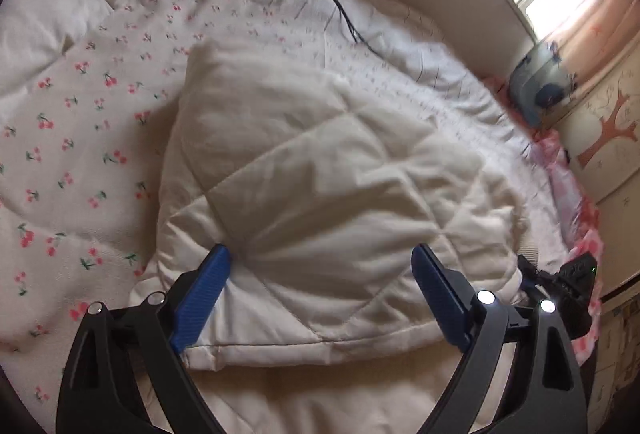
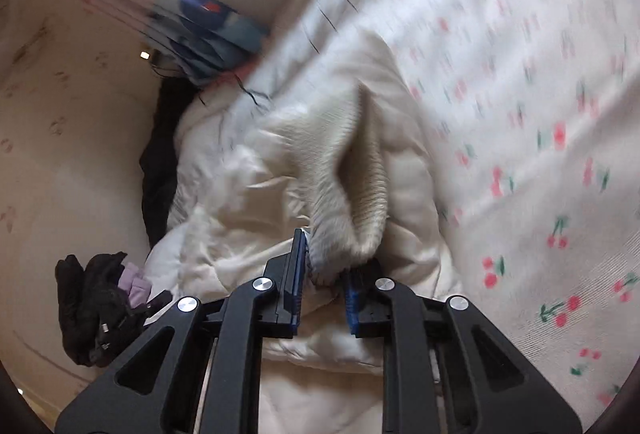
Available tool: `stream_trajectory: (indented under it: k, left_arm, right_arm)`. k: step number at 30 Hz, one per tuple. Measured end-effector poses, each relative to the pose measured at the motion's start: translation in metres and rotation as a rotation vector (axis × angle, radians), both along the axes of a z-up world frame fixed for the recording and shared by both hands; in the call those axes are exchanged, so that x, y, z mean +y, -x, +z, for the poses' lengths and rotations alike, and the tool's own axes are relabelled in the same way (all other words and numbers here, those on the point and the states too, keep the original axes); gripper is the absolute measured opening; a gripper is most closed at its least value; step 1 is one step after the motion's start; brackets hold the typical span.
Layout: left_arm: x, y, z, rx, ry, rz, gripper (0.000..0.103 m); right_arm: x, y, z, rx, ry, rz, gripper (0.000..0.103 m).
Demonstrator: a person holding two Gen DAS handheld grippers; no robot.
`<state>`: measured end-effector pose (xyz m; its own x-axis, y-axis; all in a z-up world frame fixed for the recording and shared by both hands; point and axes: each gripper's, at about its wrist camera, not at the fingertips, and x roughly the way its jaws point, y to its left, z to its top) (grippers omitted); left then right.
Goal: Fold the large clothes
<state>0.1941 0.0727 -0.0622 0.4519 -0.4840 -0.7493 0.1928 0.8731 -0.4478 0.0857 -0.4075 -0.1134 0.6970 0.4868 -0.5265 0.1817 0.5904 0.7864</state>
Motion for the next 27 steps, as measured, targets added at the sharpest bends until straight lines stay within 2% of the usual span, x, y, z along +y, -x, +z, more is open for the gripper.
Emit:
stream_trajectory:
  k: [3, 4, 5, 6, 7, 8, 10, 12, 15, 17, 20, 23, 24, 27]
  left_arm:
    - [-0.007, 0.006, 0.006, -0.006, -0.074, -0.028, 0.088]
    - [-0.001, 0.010, 0.014, 0.021, -0.060, -0.037, 0.088]
    - [0.006, 0.015, 0.022, 0.033, -0.033, -0.041, 0.088]
    - [0.020, 0.026, 0.036, 0.031, 0.005, -0.045, 0.088]
    - [0.036, 0.040, 0.051, 0.013, 0.020, -0.044, 0.088]
    - [0.051, 0.053, 0.063, -0.006, 0.021, -0.042, 0.088]
    - [0.093, 0.089, 0.081, -0.032, 0.003, -0.014, 0.092]
    - [0.137, 0.123, 0.080, 0.000, -0.018, 0.046, 0.095]
    - [0.184, 0.161, 0.057, 0.113, 0.037, 0.110, 0.095]
    - [0.203, 0.182, 0.043, 0.157, 0.092, 0.120, 0.095]
    - [0.214, 0.211, 0.024, 0.228, 0.156, 0.109, 0.095]
    - [0.205, 0.236, 0.014, 0.273, 0.223, 0.048, 0.095]
    - [0.202, 0.245, 0.015, 0.278, 0.230, 0.032, 0.095]
    - [0.201, 0.265, 0.031, 0.216, 0.236, 0.016, 0.095]
  right_arm:
    - [0.000, 0.003, 0.015, 0.033, 0.016, 0.033, 0.023]
    - [-0.002, 0.009, 0.023, 0.045, 0.036, 0.047, 0.028]
    - [-0.004, 0.019, 0.032, 0.051, 0.060, 0.062, 0.039]
    - [-0.008, 0.035, 0.042, 0.054, 0.088, 0.076, 0.046]
    - [-0.012, 0.055, 0.052, 0.052, 0.122, 0.091, 0.060]
    - [-0.015, 0.071, 0.059, 0.057, 0.150, 0.101, 0.068]
    - [-0.022, 0.112, 0.065, 0.092, 0.184, 0.122, 0.074]
    - [-0.029, 0.147, 0.060, 0.161, 0.176, 0.150, 0.074]
    - [-0.035, 0.182, 0.051, 0.240, 0.104, 0.169, 0.074]
    - [-0.034, 0.205, 0.045, 0.275, 0.063, 0.183, 0.074]
    - [-0.025, 0.229, 0.036, 0.318, 0.032, 0.214, 0.075]
    - [-0.008, 0.245, 0.033, 0.335, -0.004, 0.256, 0.075]
    - [-0.004, 0.249, 0.035, 0.339, -0.002, 0.263, 0.075]
    - [0.003, 0.268, 0.038, 0.334, -0.001, 0.274, 0.079]
